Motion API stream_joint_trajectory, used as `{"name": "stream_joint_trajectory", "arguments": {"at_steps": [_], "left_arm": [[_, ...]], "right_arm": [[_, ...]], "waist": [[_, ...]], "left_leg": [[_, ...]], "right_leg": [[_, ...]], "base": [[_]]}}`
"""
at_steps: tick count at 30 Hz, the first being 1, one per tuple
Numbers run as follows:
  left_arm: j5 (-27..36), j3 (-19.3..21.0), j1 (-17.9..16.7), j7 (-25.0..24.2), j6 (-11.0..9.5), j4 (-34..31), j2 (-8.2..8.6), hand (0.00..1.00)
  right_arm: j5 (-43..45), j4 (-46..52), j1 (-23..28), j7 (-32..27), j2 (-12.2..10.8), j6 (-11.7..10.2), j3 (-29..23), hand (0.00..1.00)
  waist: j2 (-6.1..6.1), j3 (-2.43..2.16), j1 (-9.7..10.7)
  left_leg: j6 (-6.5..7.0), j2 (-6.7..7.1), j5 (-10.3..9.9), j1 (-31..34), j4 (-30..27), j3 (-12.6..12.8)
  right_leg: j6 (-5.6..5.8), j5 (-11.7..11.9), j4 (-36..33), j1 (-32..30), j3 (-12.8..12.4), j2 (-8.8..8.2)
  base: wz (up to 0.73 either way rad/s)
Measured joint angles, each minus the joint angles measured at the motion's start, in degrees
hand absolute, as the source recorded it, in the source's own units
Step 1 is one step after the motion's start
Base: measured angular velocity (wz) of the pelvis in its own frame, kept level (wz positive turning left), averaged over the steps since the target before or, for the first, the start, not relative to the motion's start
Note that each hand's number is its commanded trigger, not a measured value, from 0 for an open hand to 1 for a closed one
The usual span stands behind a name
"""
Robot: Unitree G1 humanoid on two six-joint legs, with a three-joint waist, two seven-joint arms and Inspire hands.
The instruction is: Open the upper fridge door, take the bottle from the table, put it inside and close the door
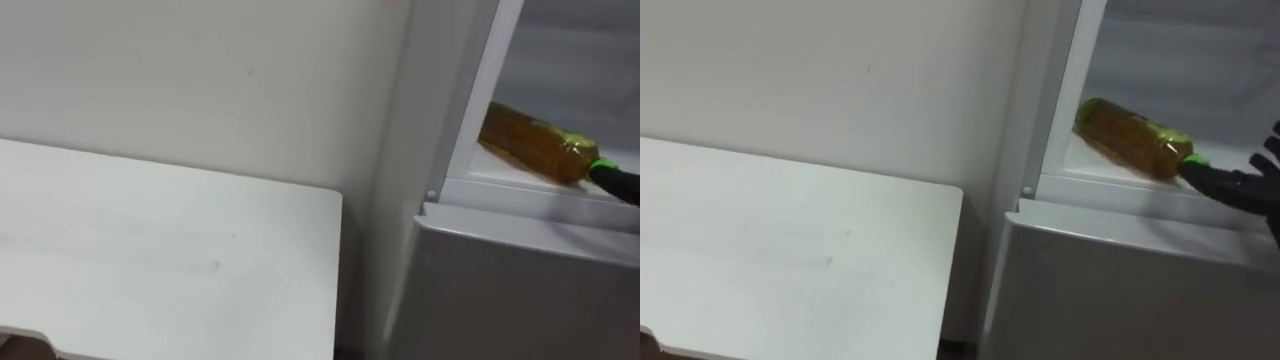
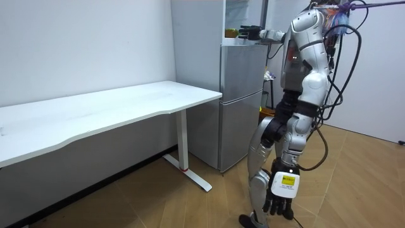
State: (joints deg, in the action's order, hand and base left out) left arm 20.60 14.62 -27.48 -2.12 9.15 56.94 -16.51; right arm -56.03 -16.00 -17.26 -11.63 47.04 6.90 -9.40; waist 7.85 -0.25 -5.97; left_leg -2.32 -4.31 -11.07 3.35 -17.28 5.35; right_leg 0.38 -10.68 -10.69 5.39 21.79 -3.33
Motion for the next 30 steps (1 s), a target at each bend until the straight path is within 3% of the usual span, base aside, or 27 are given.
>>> {"name": "stream_joint_trajectory", "arguments": {"at_steps": [6,17,22,26,27,30], "left_arm": [[0.0,0.0,-0.1,-1.1,-1.1,0.4,0.10,0.00],[0.0,1.0,-0.2,-2.3,-3.0,0.7,0.96,0.00],[-0.5,0.9,0.5,-2.4,-3.4,1.8,2.36,0.00],[-0.5,0.0,0.4,-2.1,-4.0,2.2,3.42,0.00],[-0.9,-0.3,0.5,-2.0,-4.2,2.4,3.95,0.00],[-2.6,-0.3,0.7,-2.2,-4.5,3.0,5.24,0.00]], "right_arm": [[3.7,4.3,3.3,-3.9,0.0,-0.4,-0.3,0.00],[7.0,14.3,7.3,-6.1,-0.3,-1.7,-1.0,0.00],[6.6,22.9,10.0,-3.8,-6.3,-3.4,-1.6,0.00],[3.1,25.5,10.8,-2.5,-9.8,-4.5,-1.6,0.00],[1.9,27.6,11.8,-1.7,-11.9,-4.6,-2.2,0.00],[1.8,30.8,13.9,0.9,-17.3,-6.2,-3.2,0.00]], "waist": [[0.20,0.03,-0.2],[-0.10,0.53,-0.6],[-1.67,0.46,0.4],[-3.45,0.79,1.1],[-3.90,0.57,1.4],[-5.10,0.57,1.6]], "left_leg": [[0.07,-0.06,-0.4,0.0,-0.1,0.6],[0.08,-0.29,-0.4,-1.0,0.8,2.7],[0.11,-0.23,-0.6,-1.7,1.1,3.0],[0.24,-0.03,-0.6,-2.7,1.9,3.3],[0.25,0.01,-0.6,-2.8,1.9,3.3],[0.26,0.09,-0.6,-3.5,1.9,3.7]], "right_leg": [[0.03,0.0,-0.1,-0.5,-1.0,0.03],[0.08,0.0,-0.3,-1.3,-3.0,0.04],[0.11,0.0,-1.1,-1.2,-2.8,-0.23],[0.31,-0.1,-1.0,-0.3,-2.8,-0.52],[0.38,-0.2,-0.9,-0.3,-2.9,-0.56],[0.52,-0.3,-0.9,-0.4,-3.2,-0.61]], "base": [[-0.07],[-0.09],[-0.03],[-0.01],[0.00],[-0.06]]}}
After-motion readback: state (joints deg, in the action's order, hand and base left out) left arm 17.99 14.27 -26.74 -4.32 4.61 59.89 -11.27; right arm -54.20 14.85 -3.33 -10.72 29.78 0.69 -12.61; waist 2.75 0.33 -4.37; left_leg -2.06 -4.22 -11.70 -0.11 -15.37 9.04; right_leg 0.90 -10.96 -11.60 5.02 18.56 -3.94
